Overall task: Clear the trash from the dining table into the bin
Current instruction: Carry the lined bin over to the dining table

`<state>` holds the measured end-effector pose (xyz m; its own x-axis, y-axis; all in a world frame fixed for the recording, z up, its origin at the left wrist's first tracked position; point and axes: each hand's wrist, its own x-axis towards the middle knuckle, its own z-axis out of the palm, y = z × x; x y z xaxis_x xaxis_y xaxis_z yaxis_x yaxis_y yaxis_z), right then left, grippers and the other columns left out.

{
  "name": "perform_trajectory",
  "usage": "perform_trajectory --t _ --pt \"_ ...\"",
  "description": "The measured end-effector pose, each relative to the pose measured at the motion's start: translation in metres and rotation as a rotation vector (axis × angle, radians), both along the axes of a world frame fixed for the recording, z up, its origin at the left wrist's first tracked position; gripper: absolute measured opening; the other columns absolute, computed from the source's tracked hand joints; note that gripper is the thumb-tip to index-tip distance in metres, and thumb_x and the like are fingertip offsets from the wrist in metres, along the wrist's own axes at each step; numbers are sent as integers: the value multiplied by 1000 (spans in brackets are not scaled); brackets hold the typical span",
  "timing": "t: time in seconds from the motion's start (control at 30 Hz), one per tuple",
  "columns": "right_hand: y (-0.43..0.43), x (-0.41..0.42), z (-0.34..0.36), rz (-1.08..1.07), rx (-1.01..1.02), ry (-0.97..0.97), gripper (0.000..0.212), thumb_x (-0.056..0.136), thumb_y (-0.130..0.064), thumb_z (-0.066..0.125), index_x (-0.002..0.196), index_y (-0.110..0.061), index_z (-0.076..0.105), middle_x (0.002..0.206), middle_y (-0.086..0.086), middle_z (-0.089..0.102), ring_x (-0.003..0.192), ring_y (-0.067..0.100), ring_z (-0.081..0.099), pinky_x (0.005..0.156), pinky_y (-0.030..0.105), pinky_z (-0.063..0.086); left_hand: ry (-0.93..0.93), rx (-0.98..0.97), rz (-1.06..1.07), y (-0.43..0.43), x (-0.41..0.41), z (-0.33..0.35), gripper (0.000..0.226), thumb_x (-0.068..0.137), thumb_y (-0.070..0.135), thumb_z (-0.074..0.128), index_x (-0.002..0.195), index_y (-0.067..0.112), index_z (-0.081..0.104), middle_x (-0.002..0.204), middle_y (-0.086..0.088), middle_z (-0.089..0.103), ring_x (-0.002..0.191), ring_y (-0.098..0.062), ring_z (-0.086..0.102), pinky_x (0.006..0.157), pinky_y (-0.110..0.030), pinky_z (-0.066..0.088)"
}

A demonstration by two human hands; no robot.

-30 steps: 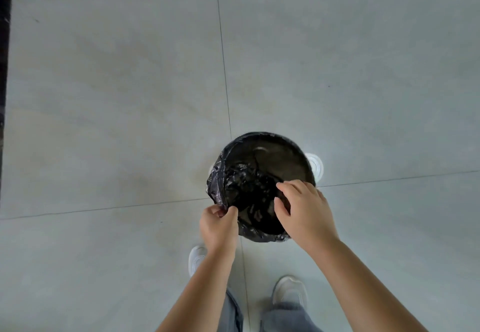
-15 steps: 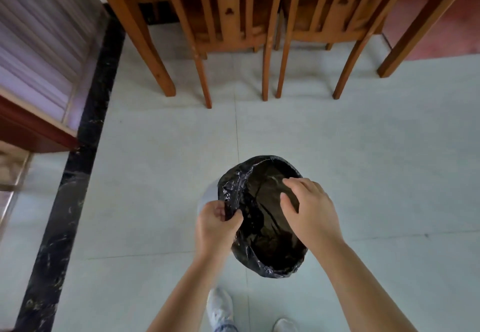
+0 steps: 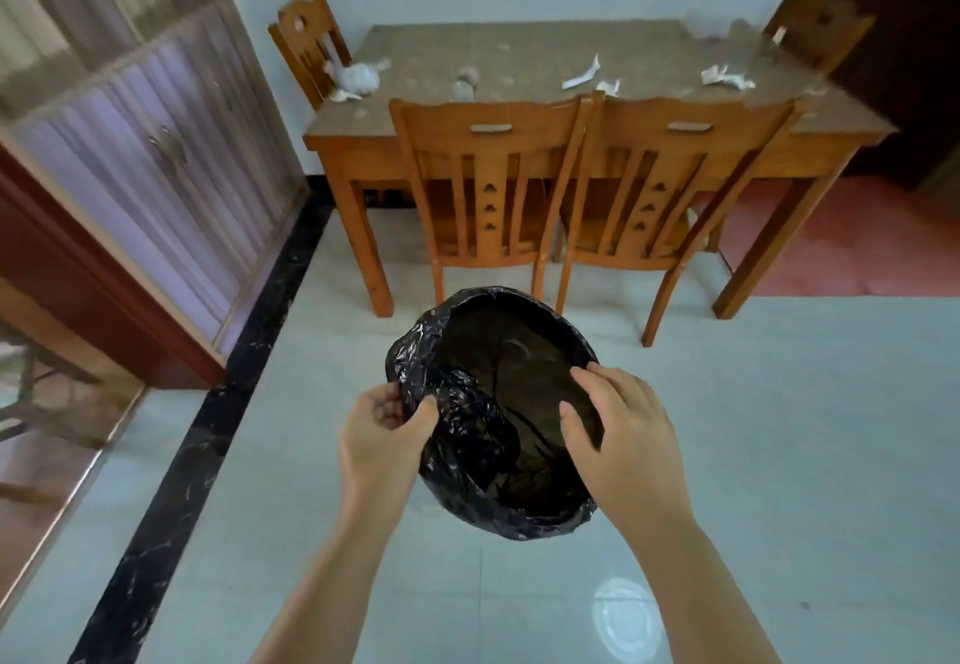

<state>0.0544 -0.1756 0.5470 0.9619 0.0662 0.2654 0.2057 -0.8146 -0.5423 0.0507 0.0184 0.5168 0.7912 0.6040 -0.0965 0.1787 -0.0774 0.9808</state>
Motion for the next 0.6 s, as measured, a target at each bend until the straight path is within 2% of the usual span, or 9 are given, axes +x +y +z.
perform_trajectory --t 0.13,0.23,0.33,0.5,0.6 --pt "13 -14 38 49 -29 -59 34 83 -21 61 114 -10 59 116 10 63 111 28 54 95 44 45 22 -114 79 26 -16 28 34 71 18 73 101 10 61 85 -6 68 78 -21 65 73 -34 52" --pt "33 -17 60 110 -74 -84 34 82 -21 62 114 -10 59 115 10 64 110 28 56 94 43 47 14 -180 113 52 -22 46 35 72 18 74 103 7 62 91 -11 70 84 -26 67 83 -43 53" --pt "58 -13 73 144 -108 -66 34 83 -22 60 115 -10 58 116 10 63 111 27 55 95 43 46 -16 -170 167 79 -25 65 33 71 16 74 102 7 64 88 -9 70 81 -23 67 80 -38 54" --pt "111 5 80 181 -151 -50 35 83 -22 60 116 -12 58 116 8 63 110 26 55 93 40 45 -77 -128 221 137 -19 86 24 68 20 76 89 19 64 79 1 68 71 -11 64 63 -20 48" --pt "141 18 77 171 -154 -12 36 82 -22 62 116 -11 58 116 9 63 110 28 56 92 40 45 -69 -134 246 175 -12 91 21 67 22 76 84 24 62 82 -3 69 75 -16 65 68 -26 51"
